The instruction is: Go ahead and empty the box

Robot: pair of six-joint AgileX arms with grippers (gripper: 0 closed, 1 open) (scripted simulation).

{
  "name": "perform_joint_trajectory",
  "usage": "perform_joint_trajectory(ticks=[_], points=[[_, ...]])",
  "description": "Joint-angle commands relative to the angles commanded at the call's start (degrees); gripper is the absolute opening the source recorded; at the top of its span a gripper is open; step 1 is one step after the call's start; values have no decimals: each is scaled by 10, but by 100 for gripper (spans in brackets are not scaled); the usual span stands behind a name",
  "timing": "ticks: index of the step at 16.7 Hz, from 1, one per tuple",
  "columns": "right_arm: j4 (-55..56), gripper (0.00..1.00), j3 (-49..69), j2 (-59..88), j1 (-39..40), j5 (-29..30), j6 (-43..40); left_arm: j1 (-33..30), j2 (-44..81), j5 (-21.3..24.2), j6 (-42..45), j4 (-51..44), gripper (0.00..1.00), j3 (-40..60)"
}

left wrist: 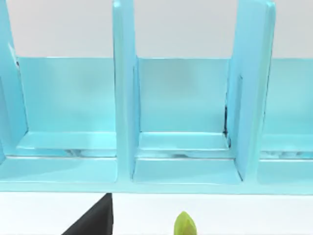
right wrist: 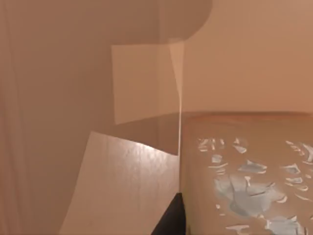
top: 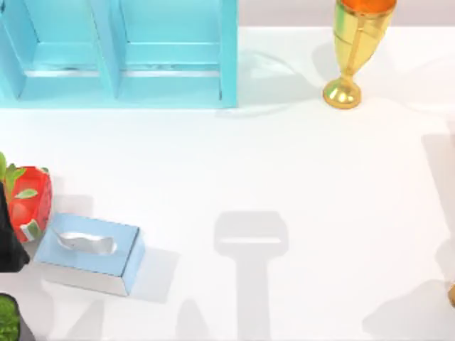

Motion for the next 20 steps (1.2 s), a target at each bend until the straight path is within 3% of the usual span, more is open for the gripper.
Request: perform_joint_trajectory(ticks=[7,15,20], points=[[-23,0,22,-4,-1,0,-1,0,0,0,0,0,100,0],[-262,0,201,-51,-4,0,-5,0,0,0,0,0,100,0],[-298,0,234,-65,-3,0,-4,0,0,0,0,0,100,0]])
